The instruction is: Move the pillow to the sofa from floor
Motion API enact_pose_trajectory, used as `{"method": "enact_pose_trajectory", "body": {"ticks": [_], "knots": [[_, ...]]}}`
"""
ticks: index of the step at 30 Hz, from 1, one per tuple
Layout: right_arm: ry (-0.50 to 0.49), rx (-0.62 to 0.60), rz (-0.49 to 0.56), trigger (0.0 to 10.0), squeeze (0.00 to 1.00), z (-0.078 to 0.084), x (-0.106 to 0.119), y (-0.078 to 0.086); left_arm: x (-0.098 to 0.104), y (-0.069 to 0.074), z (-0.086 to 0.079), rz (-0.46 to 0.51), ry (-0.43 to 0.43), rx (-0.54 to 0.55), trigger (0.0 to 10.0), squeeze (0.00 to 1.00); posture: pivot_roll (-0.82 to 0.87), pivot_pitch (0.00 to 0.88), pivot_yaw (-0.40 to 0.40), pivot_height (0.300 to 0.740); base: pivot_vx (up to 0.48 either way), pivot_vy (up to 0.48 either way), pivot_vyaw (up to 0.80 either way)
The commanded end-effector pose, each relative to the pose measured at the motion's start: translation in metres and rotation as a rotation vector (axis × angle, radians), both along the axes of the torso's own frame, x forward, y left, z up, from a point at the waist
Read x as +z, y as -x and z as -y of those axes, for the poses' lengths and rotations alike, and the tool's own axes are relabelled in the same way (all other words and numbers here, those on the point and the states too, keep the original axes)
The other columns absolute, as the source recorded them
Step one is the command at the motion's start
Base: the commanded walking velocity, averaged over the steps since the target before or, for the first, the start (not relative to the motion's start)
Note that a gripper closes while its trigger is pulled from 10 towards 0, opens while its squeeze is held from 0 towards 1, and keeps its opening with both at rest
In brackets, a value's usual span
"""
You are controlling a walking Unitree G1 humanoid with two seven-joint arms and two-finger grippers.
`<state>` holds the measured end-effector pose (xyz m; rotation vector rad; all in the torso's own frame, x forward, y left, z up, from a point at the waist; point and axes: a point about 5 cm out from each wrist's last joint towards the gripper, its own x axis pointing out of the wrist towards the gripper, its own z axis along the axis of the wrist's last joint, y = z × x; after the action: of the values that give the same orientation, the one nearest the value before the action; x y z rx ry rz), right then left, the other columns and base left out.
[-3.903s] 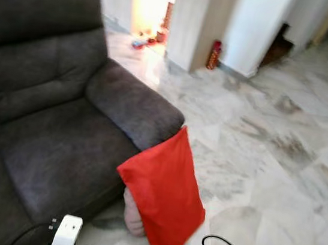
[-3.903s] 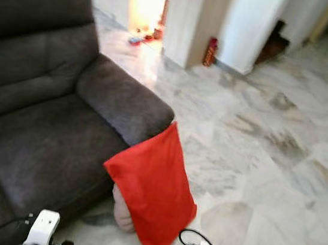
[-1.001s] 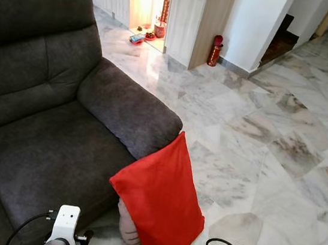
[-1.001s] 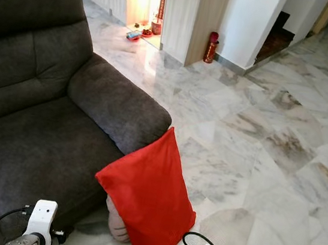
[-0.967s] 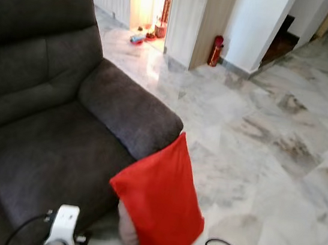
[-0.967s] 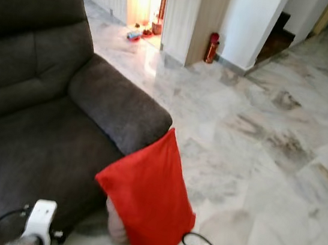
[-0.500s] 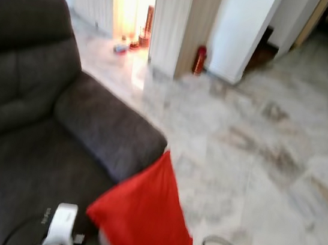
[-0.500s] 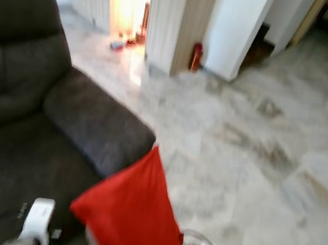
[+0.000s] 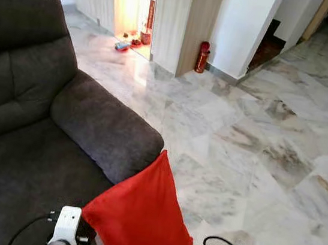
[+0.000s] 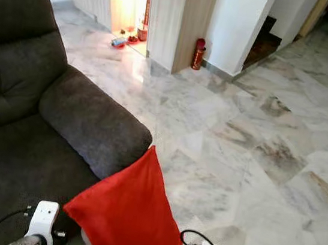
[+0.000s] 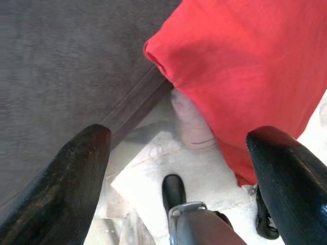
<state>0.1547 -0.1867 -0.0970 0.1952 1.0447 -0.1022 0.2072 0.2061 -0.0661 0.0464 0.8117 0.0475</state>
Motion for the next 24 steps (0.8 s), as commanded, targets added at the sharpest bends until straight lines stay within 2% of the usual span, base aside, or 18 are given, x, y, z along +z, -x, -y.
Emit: {"method": "enact_pose_trajectory", "body": {"ticks": [1, 5, 13, 15, 18, 19, 20, 23, 24], "knots": [[0.006, -0.008, 0.000, 10.0, 0.00, 0.003, 0.000, 0.000, -0.001, 0.003, -0.001, -0.009, -0.008, 0.005, 10.0, 0.00, -0.03, 0.000, -0.053, 0.740, 0.000, -0.337, 0.00], [0.005, -0.008, 0.001, 10.0, 0.00, 0.003, 0.000, 0.000, -0.001, 0.003, -0.003, -0.011, -0.009, 0.012, 10.0, 0.00, -0.03, 0.000, -0.053, 0.740, 0.000, -0.281, 0.00], [0.001, -0.017, 0.005, 10.0, 0.00, 0.003, 0.000, 0.000, 0.001, 0.000, -0.005, -0.005, -0.006, 0.020, 10.0, 0.00, -0.03, 0.000, -0.053, 0.740, 0.000, 0.000, 0.00], [0.001, -0.025, 0.009, 10.0, 0.00, 0.003, 0.001, 0.000, 0.004, -0.005, -0.005, 0.019, 0.000, 0.014, 10.0, 0.00, -0.03, 0.000, -0.054, 0.740, 0.000, 0.000, 0.00], [0.014, -0.062, 0.072, 10.0, 0.00, 0.005, 0.003, -0.005, 0.018, -0.022, -0.006, 0.127, -0.016, -0.025, 10.0, 0.00, -0.03, 0.000, -0.054, 0.740, 0.000, 0.000, 0.00], [0.016, -0.084, 0.115, 10.0, 0.00, 0.006, 0.006, -0.007, 0.030, -0.035, -0.009, 0.217, -0.033, -0.021, 10.0, 0.00, -0.03, 0.000, -0.051, 0.740, 0.000, 0.000, 0.00], [0.016, -0.084, 0.115, 10.0, 0.00, 0.006, 0.006, -0.007, 0.030, -0.035, -0.009, 0.217, -0.033, -0.021, 10.0, 0.00, -0.03, 0.000, -0.051, 0.740, 0.000, 0.000, 0.00], [0.020, -0.100, 0.148, 10.0, 0.00, 0.007, 0.008, -0.010, 0.042, -0.046, -0.012, 0.306, -0.058, -0.029, 10.0, 0.00, -0.03, 0.000, -0.051, 0.740, 0.000, 0.000, 0.00], [0.005, -0.137, 0.180, 10.0, 0.00, 0.008, 0.009, -0.011, 0.056, -0.056, -0.015, 0.393, -0.077, -0.022, 10.0, 0.00, -0.02, 0.000, -0.049, 0.740, 0.000, 0.000, 0.00]]}}
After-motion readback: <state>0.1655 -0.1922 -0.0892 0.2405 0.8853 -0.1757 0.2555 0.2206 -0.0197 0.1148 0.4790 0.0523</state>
